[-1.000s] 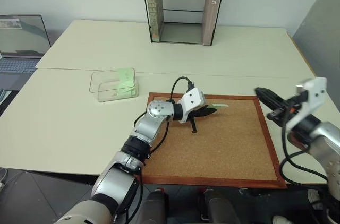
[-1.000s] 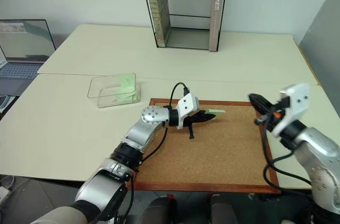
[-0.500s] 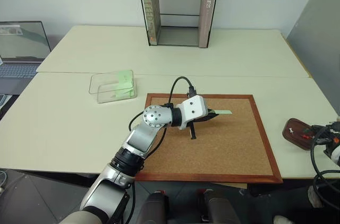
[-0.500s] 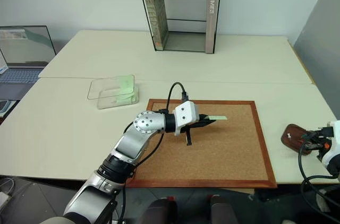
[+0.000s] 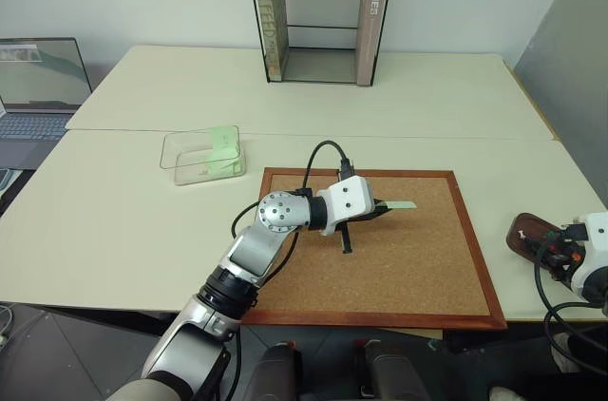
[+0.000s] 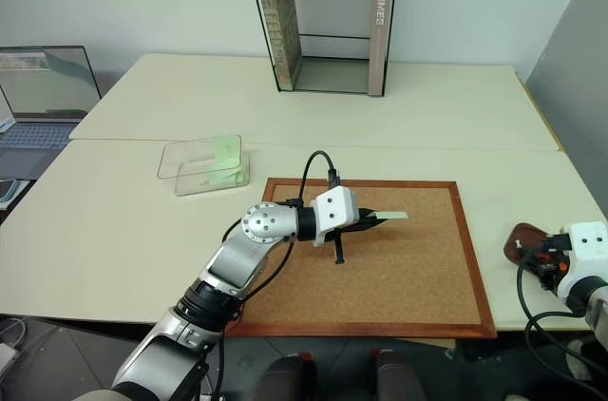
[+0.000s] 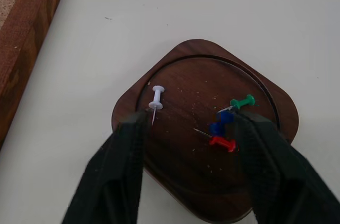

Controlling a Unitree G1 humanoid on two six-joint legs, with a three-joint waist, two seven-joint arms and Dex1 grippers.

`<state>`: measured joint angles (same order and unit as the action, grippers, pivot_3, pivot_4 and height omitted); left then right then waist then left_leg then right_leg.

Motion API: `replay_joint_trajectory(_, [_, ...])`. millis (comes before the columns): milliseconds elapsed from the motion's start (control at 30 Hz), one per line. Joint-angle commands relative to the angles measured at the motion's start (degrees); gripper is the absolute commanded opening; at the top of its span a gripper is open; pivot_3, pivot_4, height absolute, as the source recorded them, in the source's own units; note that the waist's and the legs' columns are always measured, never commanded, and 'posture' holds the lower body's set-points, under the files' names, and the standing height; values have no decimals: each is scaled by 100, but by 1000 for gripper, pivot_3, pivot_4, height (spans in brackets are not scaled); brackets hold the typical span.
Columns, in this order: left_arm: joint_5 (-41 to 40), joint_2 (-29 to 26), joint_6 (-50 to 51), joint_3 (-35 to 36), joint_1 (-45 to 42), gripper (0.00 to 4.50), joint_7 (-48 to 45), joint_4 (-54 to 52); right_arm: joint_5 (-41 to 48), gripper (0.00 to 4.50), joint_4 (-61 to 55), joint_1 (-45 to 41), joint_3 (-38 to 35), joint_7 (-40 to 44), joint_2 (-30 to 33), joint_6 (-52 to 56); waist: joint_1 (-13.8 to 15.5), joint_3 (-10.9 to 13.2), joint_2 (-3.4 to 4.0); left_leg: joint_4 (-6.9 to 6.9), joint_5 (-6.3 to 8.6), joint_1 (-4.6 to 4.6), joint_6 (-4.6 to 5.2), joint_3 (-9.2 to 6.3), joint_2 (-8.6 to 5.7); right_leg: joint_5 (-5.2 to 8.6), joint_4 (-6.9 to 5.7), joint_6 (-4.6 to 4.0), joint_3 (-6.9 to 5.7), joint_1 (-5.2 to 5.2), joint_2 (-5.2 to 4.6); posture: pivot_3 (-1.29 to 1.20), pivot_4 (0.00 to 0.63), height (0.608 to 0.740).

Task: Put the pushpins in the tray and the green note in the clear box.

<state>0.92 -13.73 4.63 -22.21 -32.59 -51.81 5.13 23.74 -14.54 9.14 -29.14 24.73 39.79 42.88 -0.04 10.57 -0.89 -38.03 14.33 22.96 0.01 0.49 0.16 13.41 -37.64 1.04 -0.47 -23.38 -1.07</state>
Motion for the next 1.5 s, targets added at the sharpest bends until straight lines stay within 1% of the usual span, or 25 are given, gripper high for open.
replay_joint_trajectory(33, [-3,32,-91,-12,-65,0,60,-152,-35,3542,-141,-110,-117,-28,31,-88,-2,0,0,0,0,-1,0,0,0,0,-1,0,0,0,0,0,150,740])
replay_joint_trajectory(133, [-6,35,-110,7,-97,0,61,-111,29,4096,-241,-148,-258,-36,4,-105,-1,0,0,0,0,0,0,-3,1,0,-1,0,0,0,0,0,150,740])
replay_joint_trajectory(167, [-10,33,-121,16,-106,0,58,-93,49,4342,-274,-160,-288,-43,-4,-92,-1,0,1,0,0,0,0,-4,1,0,-1,0,-1,0,0,0,150,740])
replay_joint_trajectory(200, [-15,36,-119,23,-117,0,57,-85,81,4476,-319,-166,-348,-45,-10,-74,-1,0,0,1,0,0,0,-3,1,0,-1,0,-1,0,0,0,150,740])
replay_joint_trajectory(367, [-117,48,-13,128,-191,0,60,-103,498,4476,-734,-161,-731,266,36,-93,-3,0,-1,1,0,1,0,-1,-2,0,0,0,-1,0,0,0,150,740])
replay_joint_trajectory(500, [-294,-65,244,355,-233,0,63,-253,884,4476,-1269,-239,-710,727,114,-314,-17,2,-3,1,0,-1,0,-3,1,0,0,0,-3,0,1,0,150,740])
replay_joint_trajectory(600, [-504,-401,770,766,-194,0,66,-590,819,4476,-1625,-597,-84,953,304,-525,-49,2,-3,2,0,-3,0,-4,9,0,-1,1,-6,0,6,0,150,740])
replay_joint_trajectory(700, [-708,-774,1213,1130,-167,0,56,-790,933,4476,-1741,-1128,465,1046,310,-495,-84,4,-8,2,0,-4,0,-5,23,0,-2,0,-9,-1,8,0,150,740])
replay_joint_trajectory(800, [-1053,-1268,1926,1807,-222,0,112,-862,1206,4476,-1754,-2024,1326,1218,169,-283,-129,9,-14,4,0,-2,-1,-6,29,0,-2,0,-9,-7,25,0,150,740])
replay_joint_trajectory(867, [-1185,-1545,2175,2098,-241,0,116,-779,1261,4476,-1667,-2545,1884,1294,50,-109,-158,11,-17,5,-1,-3,-1,-9,33,1,-4,-1,-9,-7,25,0,150,740])
replay_joint_trajectory(933, [-1252,-1835,2268,2336,-256,0,93,-584,1063,4476,-1425,-3085,2524,1290,-132,-24,-165,15,-25,7,0,-3,-1,-15,36,4,-3,-6,-12,-5,26,0,150,740])
replay_joint_trajectory(967, [-1286,-1920,2285,2389,-266,0,91,-515,979,4476,-1326,-3250,2703,1259,-197,2,-163,15,-25,7,0,-3,-1,-11,40,5,-4,-8,-9,-9,26,0,150,740])
replay_joint_trajectory(1067, [-1293,-2263,2233,2602,-325,0,76,-85,780,4476,-730,-3982,3290,1068,-814,28,-110,18,-29,9,0,1,-2,-14,38,9,-4,-16,-12,-12,21,0,150,740])
replay_joint_trajectory(1133, [-1252,-2487,2096,2748,-449,0,101,379,618,4476,-384,-4452,3712,984,-1274,59,-134,21,-37,8,0,3,-3,-9,32,12,-10,-23,-11,-15,11,0,150,740])
replay_joint_trajectory(1200, [-1213,-2650,1965,2816,-622,0,163,847,434,4476,-111,-4797,3961,840,-1676,96,-144,21,-37,7,0,10,-4,-3,31,10,-18,-22,-10,-30,0,0,150,740])
replay_joint_trajectory(1300, [-1105,-2826,1740,2856,-908,0,251,1597,237,4476,164,-5098,4215,720,-2092,89,-109,20,-41,8,0,20,-4,-10,31,11,-24,-26,-15,-40,-5,0,150,740])
replay_joint_trajectory(1400, [-982,-2955,1509,2849,-1193,0,372,2299,34,4476,360,-5225,4376,673,-2329,25,-83,19,-41,6,-1,42,-4,-6,29,10,-28,-28,-13,-65,-7,0,150,740])
replay_joint_trajectory(1500, [-806,-3056,1257,2776,-1480,0,469,3037,-71,4476,471,-5335,4467,701,-2540,-3,-72,18,-43,1,-1,56,-5,-4,25,-6,-31,-53,-13,-77,-12,0,150,740])
